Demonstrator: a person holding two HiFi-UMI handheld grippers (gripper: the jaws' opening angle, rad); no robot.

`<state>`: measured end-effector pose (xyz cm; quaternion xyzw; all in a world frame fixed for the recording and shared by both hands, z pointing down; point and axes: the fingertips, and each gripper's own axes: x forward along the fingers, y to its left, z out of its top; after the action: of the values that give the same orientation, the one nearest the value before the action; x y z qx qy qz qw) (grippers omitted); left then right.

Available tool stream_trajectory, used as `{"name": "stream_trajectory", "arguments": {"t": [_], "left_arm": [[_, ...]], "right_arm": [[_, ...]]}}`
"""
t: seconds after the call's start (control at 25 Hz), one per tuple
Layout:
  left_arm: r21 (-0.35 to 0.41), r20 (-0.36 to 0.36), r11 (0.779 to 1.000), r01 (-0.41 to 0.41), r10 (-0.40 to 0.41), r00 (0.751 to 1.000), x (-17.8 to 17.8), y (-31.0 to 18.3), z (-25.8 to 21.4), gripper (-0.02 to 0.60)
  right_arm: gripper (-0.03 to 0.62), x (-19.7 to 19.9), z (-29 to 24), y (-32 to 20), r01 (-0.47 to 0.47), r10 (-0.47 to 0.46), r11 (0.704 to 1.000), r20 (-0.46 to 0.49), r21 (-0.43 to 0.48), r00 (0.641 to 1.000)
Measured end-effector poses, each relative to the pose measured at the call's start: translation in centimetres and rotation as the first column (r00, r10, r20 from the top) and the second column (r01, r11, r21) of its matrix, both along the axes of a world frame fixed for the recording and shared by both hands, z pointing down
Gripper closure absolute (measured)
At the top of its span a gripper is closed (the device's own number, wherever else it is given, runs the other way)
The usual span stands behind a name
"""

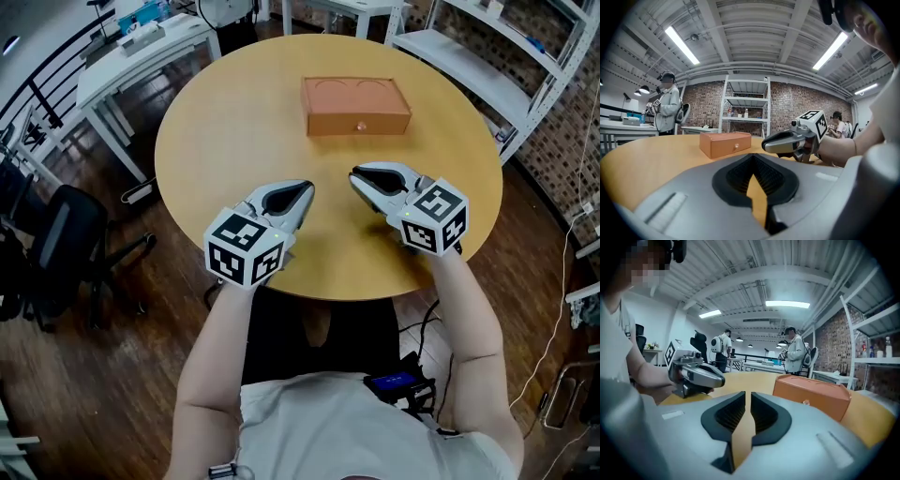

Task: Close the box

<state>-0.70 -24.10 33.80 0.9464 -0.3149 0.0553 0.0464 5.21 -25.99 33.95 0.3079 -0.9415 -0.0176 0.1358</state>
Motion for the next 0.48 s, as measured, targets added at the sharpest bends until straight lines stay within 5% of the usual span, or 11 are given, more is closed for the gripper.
{"name": "stream_trajectory", "arguments": {"t": [0.08, 0.48], "left_arm": [[0.000, 0.003, 0.999, -0.042, 0.042, 0.999, 1.8, 0.0, 0.1, 0.580], [0.007, 0.007, 0.998, -0.065, 0.065, 0.998, 4.1, -0.8, -0.5, 0.580]], "right_arm": [[0.592, 0.2, 0.6, 0.5, 0.008, -0.009, 1.000, 0.012, 0.018, 1.000], [0.594, 1.6, -0.3, 1.0, 0.062, -0.046, 0.996, 0.208, -0.067, 0.977]]}}
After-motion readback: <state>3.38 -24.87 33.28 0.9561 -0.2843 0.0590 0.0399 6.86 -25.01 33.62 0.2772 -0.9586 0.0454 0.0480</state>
